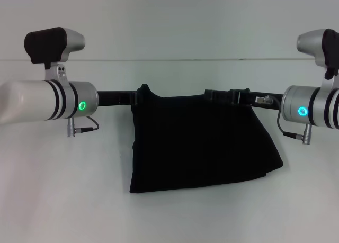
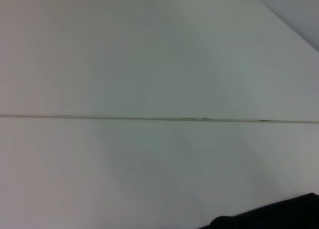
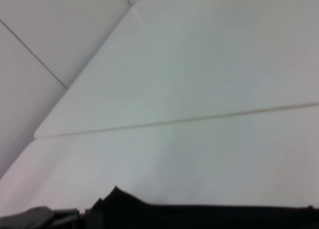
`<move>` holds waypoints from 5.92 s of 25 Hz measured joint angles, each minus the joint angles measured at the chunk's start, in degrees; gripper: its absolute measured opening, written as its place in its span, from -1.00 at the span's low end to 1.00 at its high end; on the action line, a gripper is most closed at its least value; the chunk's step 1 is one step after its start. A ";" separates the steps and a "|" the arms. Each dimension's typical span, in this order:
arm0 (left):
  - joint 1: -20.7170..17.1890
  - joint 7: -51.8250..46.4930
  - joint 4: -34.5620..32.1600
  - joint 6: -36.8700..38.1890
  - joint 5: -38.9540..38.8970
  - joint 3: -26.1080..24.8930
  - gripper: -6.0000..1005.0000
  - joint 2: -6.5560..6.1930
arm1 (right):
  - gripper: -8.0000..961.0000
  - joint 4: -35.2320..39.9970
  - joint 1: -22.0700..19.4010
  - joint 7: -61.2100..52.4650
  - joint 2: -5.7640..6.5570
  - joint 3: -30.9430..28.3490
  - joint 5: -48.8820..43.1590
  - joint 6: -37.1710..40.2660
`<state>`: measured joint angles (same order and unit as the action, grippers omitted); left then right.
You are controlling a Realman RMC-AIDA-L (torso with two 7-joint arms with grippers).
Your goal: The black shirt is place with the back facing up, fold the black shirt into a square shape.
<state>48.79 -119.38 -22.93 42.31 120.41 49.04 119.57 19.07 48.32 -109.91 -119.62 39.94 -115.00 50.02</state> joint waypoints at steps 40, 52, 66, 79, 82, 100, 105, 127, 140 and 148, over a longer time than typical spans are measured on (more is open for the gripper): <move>-0.72 -0.41 -0.37 -0.93 0.00 -0.17 -0.96 0.05 | 0.86 3.41 -8.94 -6.50 11.36 0.32 -6.18 24.84; -0.69 -0.36 -0.36 -0.91 0.00 -0.16 -0.96 0.05 | 0.71 3.17 -7.82 -6.03 9.09 1.55 -7.87 23.15; -0.65 -0.38 -0.35 -0.91 0.00 -0.18 -0.95 0.05 | -0.70 3.44 -9.35 -5.23 9.07 1.11 -7.66 25.27; -0.71 -0.46 -0.37 -0.91 0.00 0.00 -0.95 0.05 | -0.83 3.08 -10.54 -5.80 9.30 0.62 -7.78 24.85; -0.68 -0.45 -0.37 -0.91 0.00 0.15 -0.95 0.05 | -0.80 3.47 -10.76 -5.64 9.46 0.10 -7.70 25.09; 1.01 -0.47 -0.42 -0.74 -0.22 0.30 -0.95 0.11 | 0.31 9.73 -14.44 -1.72 9.77 -9.03 -6.48 28.63; 2.75 -0.49 -0.45 -1.07 -0.31 0.17 -0.95 -0.07 | 0.73 9.77 -13.77 -0.73 9.31 -9.69 -6.46 28.89; -5.50 -1.55 -15.10 0.23 -0.95 -0.32 -0.62 1.54 | 0.93 11.06 -12.80 11.60 8.30 -10.24 1.04 29.34; -12.84 25.95 -26.72 30.67 -7.92 -0.25 0.64 4.29 | 0.91 18.79 -11.07 20.07 7.99 -0.21 0.22 30.88; -12.40 31.81 -26.57 33.96 -4.50 1.55 0.82 4.17 | 0.91 22.83 -9.37 15.87 7.65 2.34 -3.87 31.84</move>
<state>36.39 -87.57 -49.50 76.27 115.91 50.59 123.74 41.90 38.96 -94.04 -111.97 42.28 -118.87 81.87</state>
